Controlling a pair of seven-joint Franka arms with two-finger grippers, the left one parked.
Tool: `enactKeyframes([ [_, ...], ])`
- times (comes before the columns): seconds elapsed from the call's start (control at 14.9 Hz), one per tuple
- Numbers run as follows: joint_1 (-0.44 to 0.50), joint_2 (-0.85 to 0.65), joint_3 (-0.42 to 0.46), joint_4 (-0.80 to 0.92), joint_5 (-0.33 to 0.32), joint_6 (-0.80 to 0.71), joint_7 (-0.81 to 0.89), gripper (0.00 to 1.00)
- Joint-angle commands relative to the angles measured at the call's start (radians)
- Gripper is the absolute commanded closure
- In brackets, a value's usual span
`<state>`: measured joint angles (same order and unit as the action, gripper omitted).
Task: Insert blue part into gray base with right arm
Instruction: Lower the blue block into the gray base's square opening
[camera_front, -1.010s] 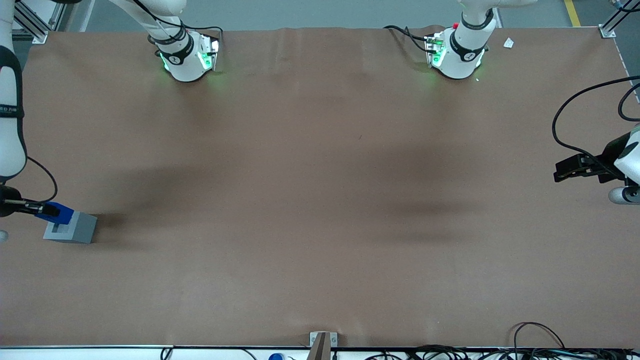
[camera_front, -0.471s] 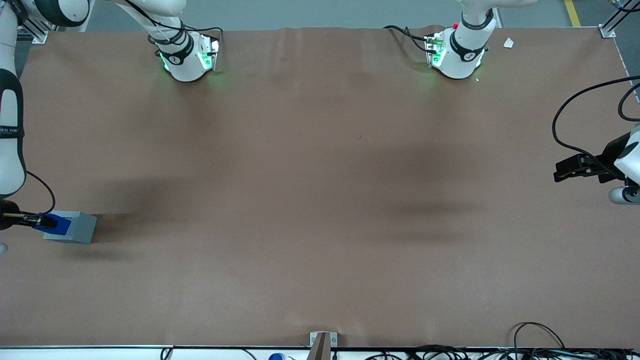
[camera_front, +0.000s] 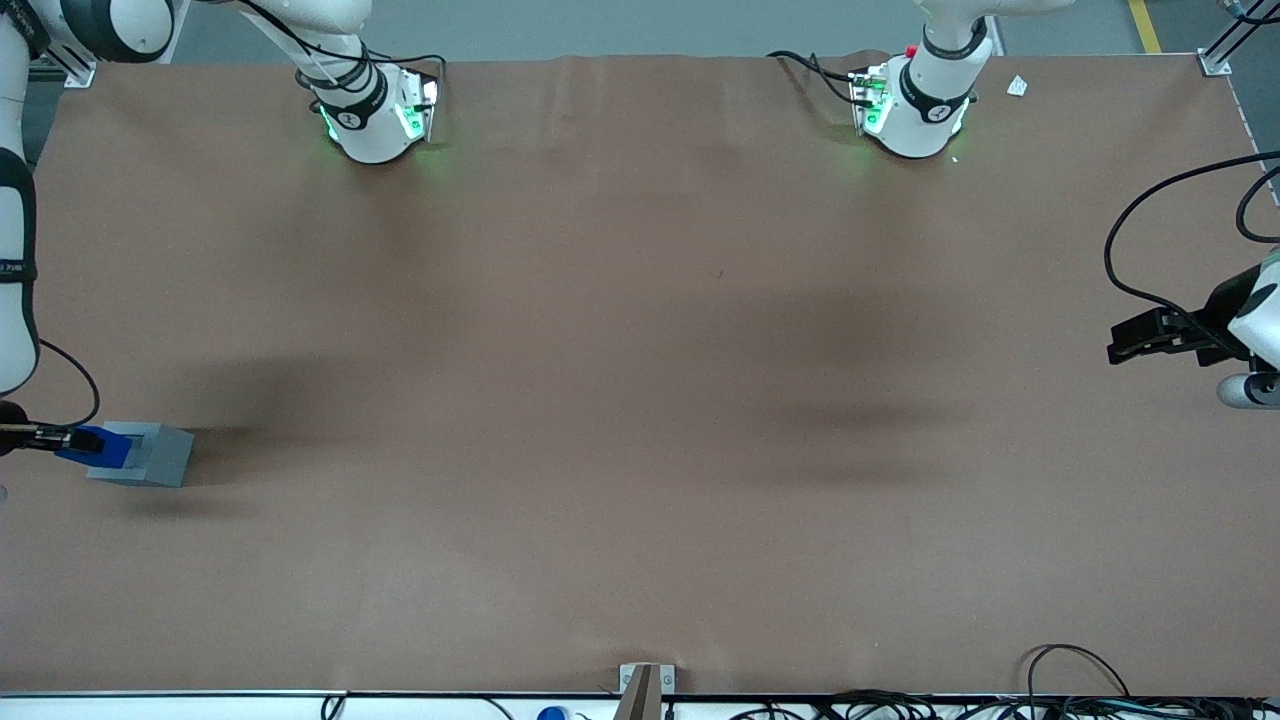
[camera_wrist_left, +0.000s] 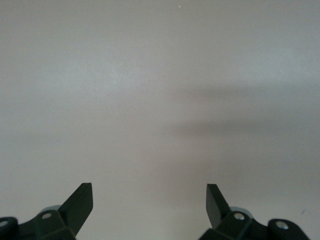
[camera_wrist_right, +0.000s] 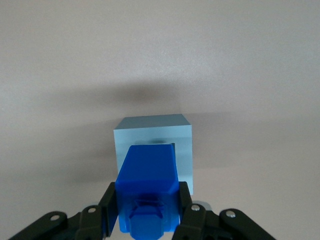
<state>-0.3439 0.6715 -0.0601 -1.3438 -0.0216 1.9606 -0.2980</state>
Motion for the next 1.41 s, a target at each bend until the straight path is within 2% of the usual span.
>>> enactKeyframes([
  [0.0, -0.021, 0.025, 0.019, 0.031, -0.008, -0.009, -0.021, 0.89],
  [1.35, -0.024, 0.043, 0.019, 0.023, 0.0, -0.009, -0.061, 0.9],
])
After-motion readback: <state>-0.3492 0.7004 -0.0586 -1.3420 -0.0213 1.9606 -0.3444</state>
